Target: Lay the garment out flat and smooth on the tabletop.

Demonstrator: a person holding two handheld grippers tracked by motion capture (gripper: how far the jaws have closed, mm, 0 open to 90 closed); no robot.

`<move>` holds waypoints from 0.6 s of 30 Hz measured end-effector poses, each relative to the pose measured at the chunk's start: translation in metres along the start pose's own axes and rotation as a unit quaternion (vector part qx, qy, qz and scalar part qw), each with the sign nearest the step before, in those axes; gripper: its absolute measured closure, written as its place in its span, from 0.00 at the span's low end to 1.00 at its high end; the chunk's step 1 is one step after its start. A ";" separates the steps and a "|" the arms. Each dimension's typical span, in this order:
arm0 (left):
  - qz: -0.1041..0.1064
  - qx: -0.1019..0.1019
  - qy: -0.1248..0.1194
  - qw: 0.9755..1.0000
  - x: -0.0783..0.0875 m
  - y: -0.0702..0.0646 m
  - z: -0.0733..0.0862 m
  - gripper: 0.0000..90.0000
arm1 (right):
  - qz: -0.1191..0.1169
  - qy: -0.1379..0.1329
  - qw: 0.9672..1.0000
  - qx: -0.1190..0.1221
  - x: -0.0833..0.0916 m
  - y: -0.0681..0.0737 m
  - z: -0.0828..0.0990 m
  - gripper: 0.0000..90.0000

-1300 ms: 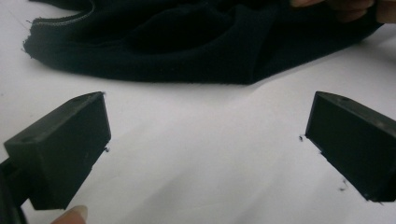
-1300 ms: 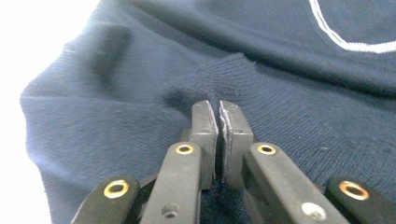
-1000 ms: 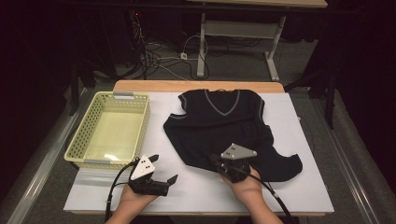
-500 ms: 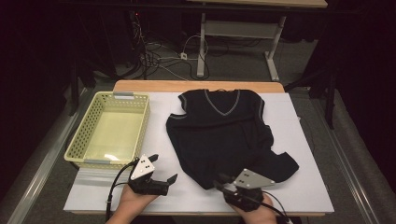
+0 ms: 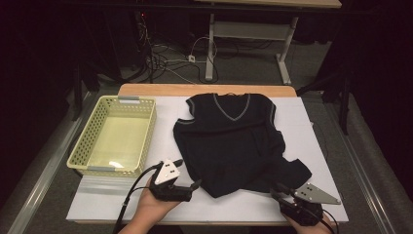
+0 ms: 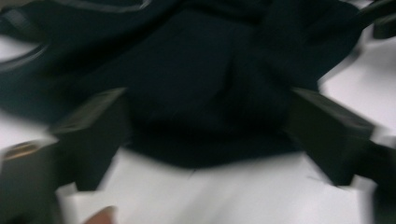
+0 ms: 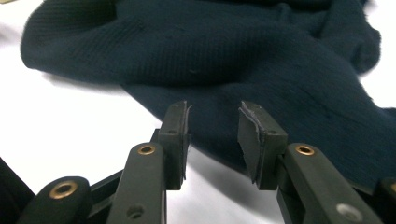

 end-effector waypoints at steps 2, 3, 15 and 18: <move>0.000 -0.008 0.010 1.000 -0.012 -0.009 -0.010 0.28 | -0.001 -0.006 1.000 -0.005 0.003 -0.002 0.000 0.71; -0.004 -0.011 0.016 1.000 -0.018 -0.012 -0.014 0.36 | 0.000 -0.009 1.000 -0.007 0.004 -0.003 0.000 0.71; 0.014 -0.023 0.052 0.998 -0.040 -0.029 -0.005 0.89 | -0.004 -0.017 1.000 -0.016 0.008 -0.007 0.001 0.72; 0.029 -0.019 0.030 0.999 -0.021 -0.027 -0.002 0.89 | -0.004 -0.018 1.000 -0.016 0.008 -0.008 0.002 0.72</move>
Point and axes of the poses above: each handheld gripper's, and its own axes: x roughly backward along the jaws, z roughly out of its underside, y roughly to its left, the point moved 9 cm from there along -x, roughly forward along the jaws, and after that the axes turned 13 degrees about -z, right-handed, at the moved point
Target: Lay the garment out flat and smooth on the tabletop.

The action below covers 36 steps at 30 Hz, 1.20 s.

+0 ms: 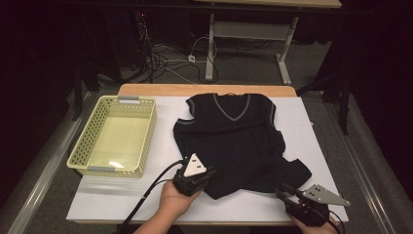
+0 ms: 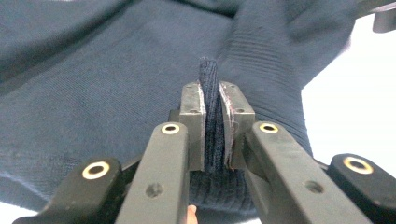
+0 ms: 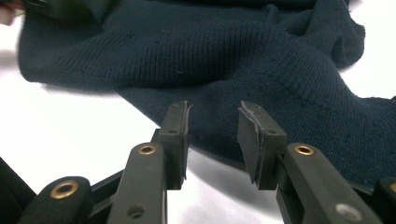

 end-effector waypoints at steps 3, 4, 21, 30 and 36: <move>0.011 -0.007 -0.017 1.000 0.022 0.000 0.006 0.89 | 0.000 0.001 1.000 0.000 0.000 0.000 0.000 0.72; 0.013 -0.010 -0.021 1.000 0.029 0.001 0.009 0.89 | 0.001 0.001 1.000 0.000 0.000 0.001 0.000 0.72; -0.012 -0.001 -0.012 1.000 0.099 0.020 0.085 0.89 | 0.010 -0.025 1.000 -0.008 0.002 -0.012 -0.019 0.72; -0.007 -0.003 0.008 1.000 0.101 0.013 0.108 0.88 | 0.022 -0.042 0.999 0.001 -0.010 -0.028 -0.049 0.65; 0.006 0.014 0.013 1.000 0.095 0.015 0.112 0.88 | 0.066 -0.019 0.997 -0.029 -0.022 -0.055 -0.047 0.49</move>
Point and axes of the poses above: each handheld gripper's, and its own axes: x roughly backward along the jaws, z roughly out of its underside, y roughly to its left, the point moved 9 cm from there along -x, roughly forward along the jaws, and after that the axes turned 13 degrees about -z, right-handed, at the moved point
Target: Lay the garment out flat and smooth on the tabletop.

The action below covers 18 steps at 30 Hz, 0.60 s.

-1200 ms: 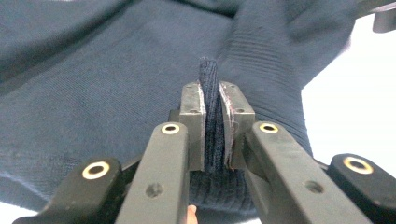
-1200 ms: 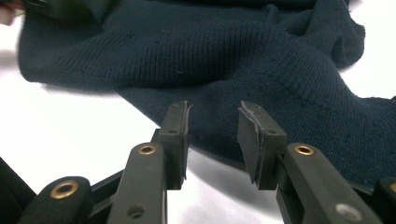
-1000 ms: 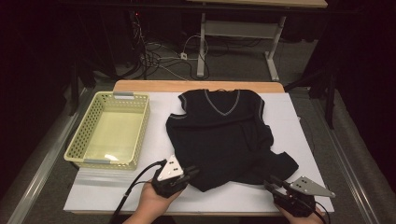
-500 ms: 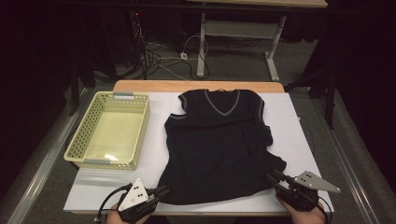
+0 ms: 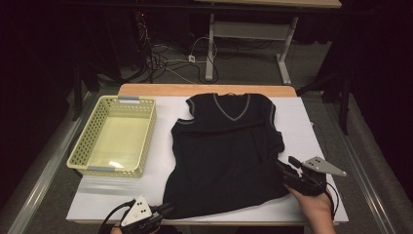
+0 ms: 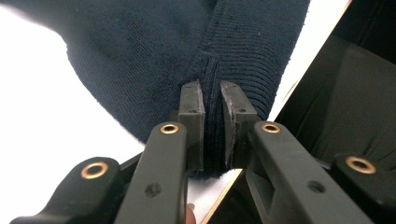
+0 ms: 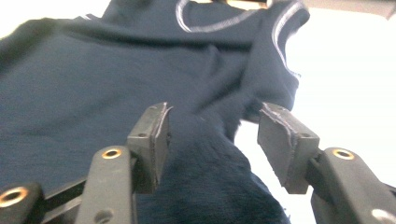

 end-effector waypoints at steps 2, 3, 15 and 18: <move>0.004 -0.004 0.003 1.000 -0.001 0.000 0.001 0.88 | 0.007 0.023 1.000 -0.011 -0.006 -0.008 0.010 0.49; 0.007 -0.006 0.003 1.000 -0.001 0.000 0.001 0.88 | 0.005 0.034 0.999 -0.013 -0.008 -0.010 0.015 0.52; 0.006 0.033 -0.039 0.999 -0.001 0.019 -0.036 0.52 | -0.025 0.027 0.999 0.016 0.022 0.013 0.034 0.90; 0.008 0.047 -0.045 0.998 -0.005 0.025 -0.043 0.52 | -0.023 0.023 0.999 0.018 0.038 0.018 0.041 0.90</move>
Point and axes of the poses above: each handheld gripper's, and its own axes: x roughly backward along the jaws, z roughly out of its underside, y roughly to its left, the point moved 9 cm from there along -x, roughly forward along the jaws, and after that the axes turned 13 degrees about -z, right-handed, at the moved point
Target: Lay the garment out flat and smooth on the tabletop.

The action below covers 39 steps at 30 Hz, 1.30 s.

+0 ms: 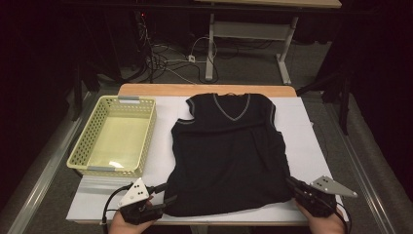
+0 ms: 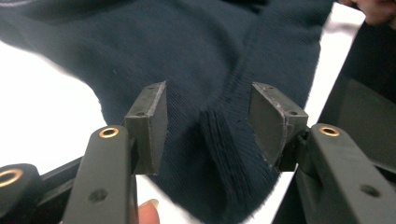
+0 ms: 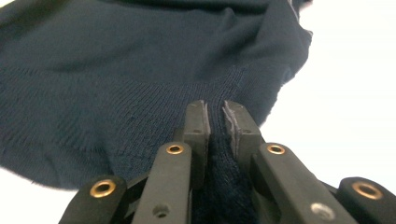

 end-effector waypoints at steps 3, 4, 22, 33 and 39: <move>0.006 0.012 0.000 1.000 -0.005 0.002 -0.008 0.52 | 0.003 0.007 1.000 -0.001 0.012 0.003 0.012 0.90; 0.008 0.011 -0.003 1.000 -0.007 0.001 -0.011 0.52 | 0.003 0.012 1.000 -0.002 0.016 0.003 0.018 0.90; 0.011 -0.018 0.040 0.999 -0.021 -0.016 0.003 0.74 | 0.022 -0.002 1.000 -0.012 0.027 0.008 0.017 0.61; 0.014 -0.015 0.056 0.998 -0.019 -0.021 0.012 0.92 | 0.016 0.010 1.000 -0.019 0.006 0.003 0.010 0.72; 0.027 -0.014 0.061 0.998 -0.014 -0.029 0.014 0.95 | 0.003 0.009 1.000 -0.025 0.008 0.004 0.017 0.93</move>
Point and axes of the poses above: each handheld gripper's, and its own axes: x roughly backward along the jaws, z roughly out of its underside, y roughly to its left, the point moved 9 cm from there along -x, roughly forward along the jaws, and after that the axes turned 13 degrees about -z, right-handed, at the moved point
